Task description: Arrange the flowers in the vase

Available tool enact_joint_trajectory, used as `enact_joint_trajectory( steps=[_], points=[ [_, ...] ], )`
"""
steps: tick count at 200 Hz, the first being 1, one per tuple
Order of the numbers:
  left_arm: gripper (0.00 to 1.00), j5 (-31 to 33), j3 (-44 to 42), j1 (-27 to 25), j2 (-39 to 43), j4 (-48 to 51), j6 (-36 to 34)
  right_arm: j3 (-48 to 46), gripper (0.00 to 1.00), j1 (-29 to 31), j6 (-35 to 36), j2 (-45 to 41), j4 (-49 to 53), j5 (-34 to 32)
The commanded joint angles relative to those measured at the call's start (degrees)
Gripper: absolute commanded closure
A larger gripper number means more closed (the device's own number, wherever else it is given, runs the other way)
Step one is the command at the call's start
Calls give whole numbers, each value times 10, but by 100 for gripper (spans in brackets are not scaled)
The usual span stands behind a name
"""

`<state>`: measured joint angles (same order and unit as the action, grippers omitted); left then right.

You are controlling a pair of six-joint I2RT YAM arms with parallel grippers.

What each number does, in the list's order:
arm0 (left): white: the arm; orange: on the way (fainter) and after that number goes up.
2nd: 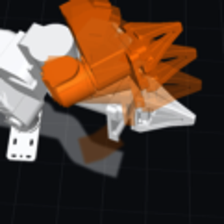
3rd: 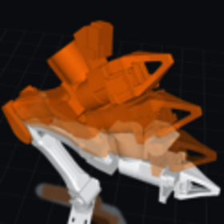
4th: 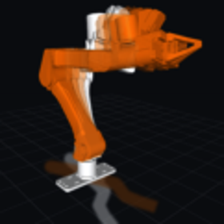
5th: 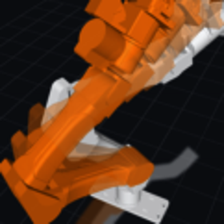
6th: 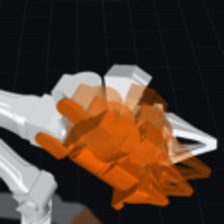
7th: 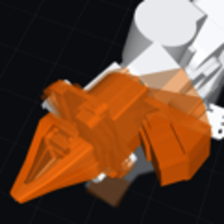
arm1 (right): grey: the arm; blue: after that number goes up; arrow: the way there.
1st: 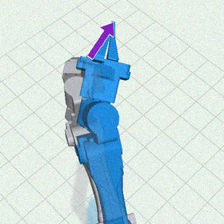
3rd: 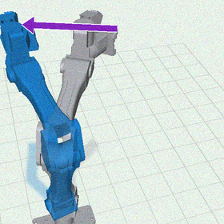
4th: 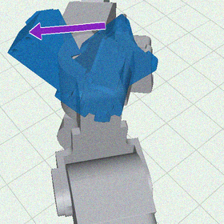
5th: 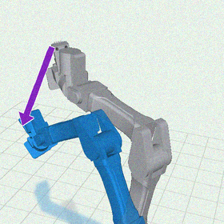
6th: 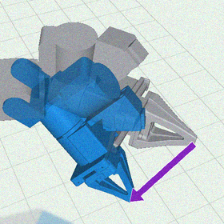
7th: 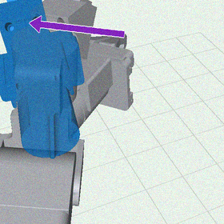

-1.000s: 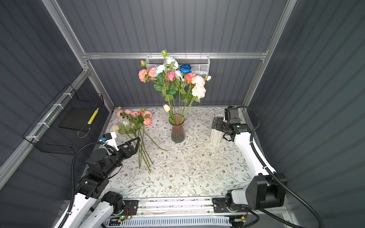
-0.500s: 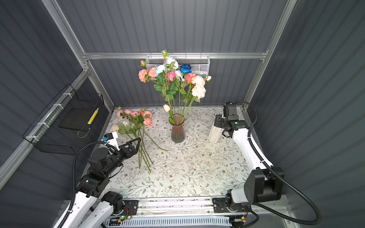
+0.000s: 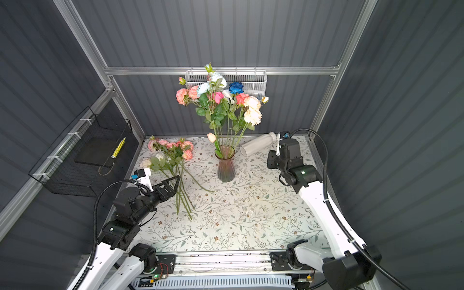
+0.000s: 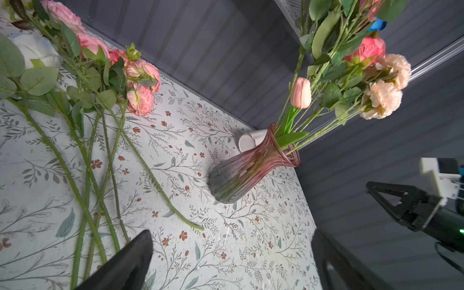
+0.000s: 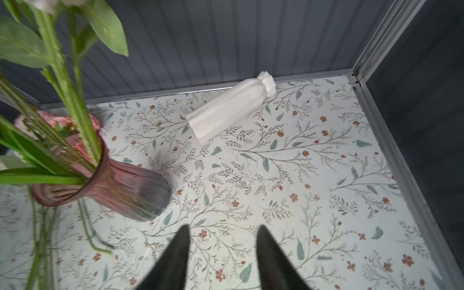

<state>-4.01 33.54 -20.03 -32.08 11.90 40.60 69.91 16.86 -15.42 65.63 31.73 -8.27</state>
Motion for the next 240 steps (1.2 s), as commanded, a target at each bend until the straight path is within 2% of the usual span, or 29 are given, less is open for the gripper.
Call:
enact_joint_trajectory(
  steps=[1,17,61,135,190,215,240],
  points=[
    [0,0,26,3,0,27,-25,-7,20,1,-42,-31,31,15],
    [0,-7,30,3,-7,26,-28,-36,14,1,-72,-68,-1,53],
    [0,-21,46,3,-28,27,-41,-63,6,2,-89,-87,-37,58],
    [0,-14,38,3,-22,21,-39,-105,6,1,-128,-71,-91,83],
    [0,-18,45,3,-26,21,-38,-118,5,-27,-124,-18,-178,132],
    [0,-24,52,3,-25,23,-42,-121,1,-56,-119,45,-244,186],
    [0,-28,58,3,-26,23,-47,-95,1,-83,-116,118,-274,212]
  ],
)
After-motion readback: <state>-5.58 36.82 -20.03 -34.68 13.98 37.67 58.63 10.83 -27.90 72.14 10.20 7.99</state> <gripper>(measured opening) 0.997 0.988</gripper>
